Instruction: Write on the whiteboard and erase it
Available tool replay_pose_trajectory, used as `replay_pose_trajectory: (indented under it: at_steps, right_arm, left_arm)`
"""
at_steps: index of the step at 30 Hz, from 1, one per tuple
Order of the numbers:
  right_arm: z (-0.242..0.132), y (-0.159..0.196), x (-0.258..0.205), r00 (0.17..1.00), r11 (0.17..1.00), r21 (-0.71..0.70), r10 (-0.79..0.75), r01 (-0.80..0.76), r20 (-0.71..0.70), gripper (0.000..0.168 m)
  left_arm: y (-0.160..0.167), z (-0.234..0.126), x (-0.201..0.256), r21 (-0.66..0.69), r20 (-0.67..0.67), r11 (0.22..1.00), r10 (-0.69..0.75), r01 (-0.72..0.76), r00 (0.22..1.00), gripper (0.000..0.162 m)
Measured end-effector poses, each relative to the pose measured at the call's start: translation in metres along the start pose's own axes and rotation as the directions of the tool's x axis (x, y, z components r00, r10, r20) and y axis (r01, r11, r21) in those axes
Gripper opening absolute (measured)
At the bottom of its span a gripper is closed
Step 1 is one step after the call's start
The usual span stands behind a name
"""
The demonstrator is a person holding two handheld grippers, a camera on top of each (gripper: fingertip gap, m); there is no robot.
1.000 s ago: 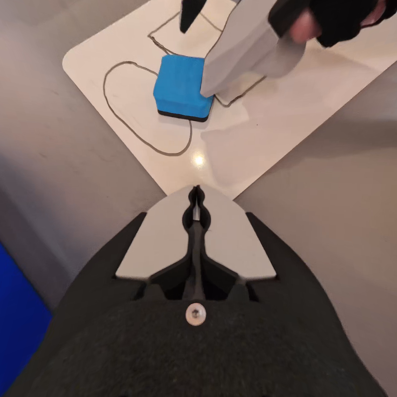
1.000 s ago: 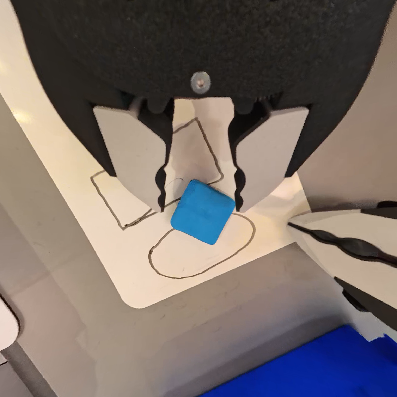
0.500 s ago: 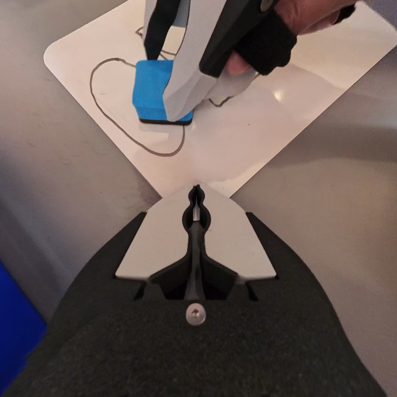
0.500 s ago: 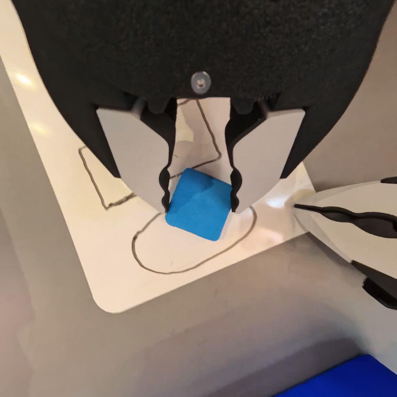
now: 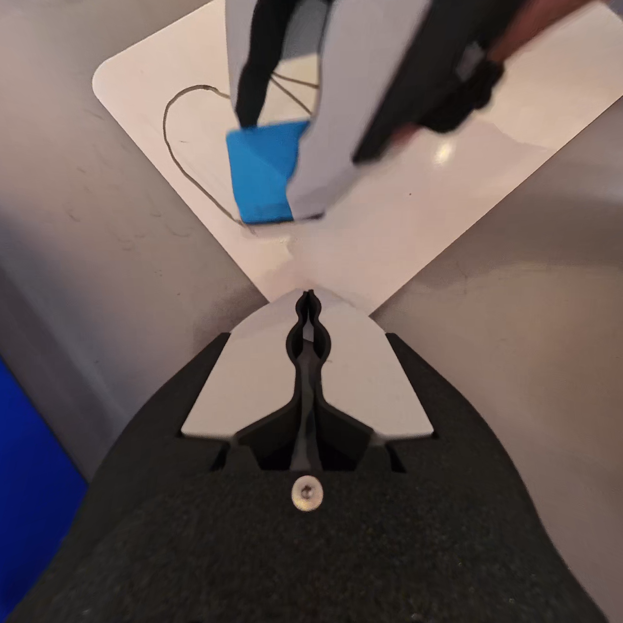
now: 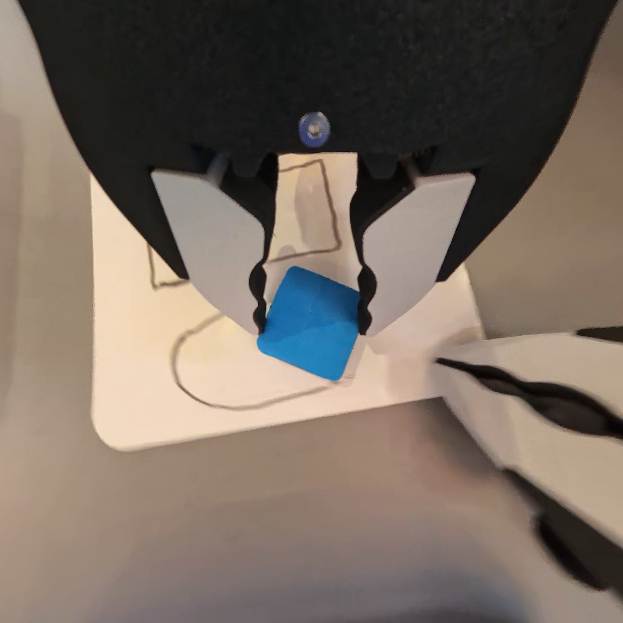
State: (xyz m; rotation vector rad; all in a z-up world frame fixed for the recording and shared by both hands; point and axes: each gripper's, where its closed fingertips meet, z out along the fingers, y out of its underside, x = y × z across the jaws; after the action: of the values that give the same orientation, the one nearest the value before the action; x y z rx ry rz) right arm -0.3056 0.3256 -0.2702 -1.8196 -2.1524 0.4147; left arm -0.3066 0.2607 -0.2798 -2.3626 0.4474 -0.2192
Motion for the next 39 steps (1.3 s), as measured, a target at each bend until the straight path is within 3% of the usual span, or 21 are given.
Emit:
replay_pose_trajectory:
  at_steps: [2, 4, 6, 9, 13, 16, 20, 24, 28, 32, 36, 39]
  right_arm:
    - [-0.002, 0.005, 0.011, 0.996, 0.996, 0.001, 0.086, -0.086, 0.024, 0.052]
    - [0.0, -0.001, -0.013, 0.999, 0.999, 0.008, -0.034, 0.033, 0.026, 0.052]
    - [0.0, -0.002, -0.015, 0.998, 0.999, 0.009, -0.051, 0.051, 0.025, 0.052]
    - [-0.001, 0.004, 0.036, 0.989, 0.989, 0.034, 0.145, -0.145, -0.007, 0.052]
    - [0.007, -0.015, 0.005, 1.0, 0.999, 0.03, -0.013, 0.013, 0.02, 0.052]
    - [0.004, -0.005, 0.063, 0.985, 0.986, 0.011, 0.168, -0.168, -0.027, 0.052]
    - [0.012, -0.027, 0.013, 0.998, 0.998, 0.013, -0.064, 0.063, 0.023, 0.052]
    - [0.009, -0.012, 0.092, 0.982, 0.983, 0.007, 0.186, -0.186, -0.033, 0.052]
    - [0.018, -0.038, 0.034, 0.999, 0.999, 0.02, -0.037, 0.037, 0.015, 0.053]
    - [0.01, -0.014, 0.107, 0.977, 0.977, 0.0, 0.211, -0.211, -0.04, 0.052]
    - [0.019, -0.039, 0.045, 0.999, 0.999, -0.008, -0.034, 0.034, -0.002, 0.053]
    - [0.005, 0.0, 0.101, 0.988, 0.986, -0.086, 0.14, -0.146, -0.069, 0.052]
  left_arm:
    - [0.0, 0.0, 0.0, 0.0, 0.001, 1.0, 0.001, -0.001, 1.0, 0.0]
    - [0.0, 0.0, 0.0, 0.001, 0.002, 1.0, 0.001, -0.001, 1.0, 0.0]
    - [0.0, 0.0, 0.0, 0.004, -0.006, 1.0, -0.006, 0.007, 1.0, 0.0]
    - [0.0, 0.0, 0.002, 0.003, -0.018, 1.0, -0.017, 0.017, 1.0, 0.0]
    - [0.0, 0.0, 0.004, 0.003, -0.027, 1.0, -0.016, 0.016, 1.0, 0.0]
    - [-0.001, 0.001, 0.006, 0.005, -0.024, 1.0, -0.014, 0.014, 1.0, 0.0]
    - [-0.002, 0.002, 0.006, 0.006, -0.022, 1.0, -0.008, 0.009, 1.0, 0.0]
    - [-0.002, 0.002, 0.006, 0.009, -0.024, 1.0, -0.014, 0.014, 1.0, 0.0]
    - [-0.003, 0.003, 0.006, 0.009, -0.024, 1.0, -0.019, 0.019, 1.0, 0.0]
    - [-0.003, 0.003, 0.006, 0.006, -0.016, 1.0, -0.014, 0.014, 1.0, 0.0]
    - [-0.003, 0.003, 0.006, 0.006, -0.02, 1.0, -0.015, 0.015, 1.0, 0.0]
    - [-0.003, 0.003, 0.006, 0.007, -0.03, 1.0, -0.024, 0.024, 0.999, 0.0]
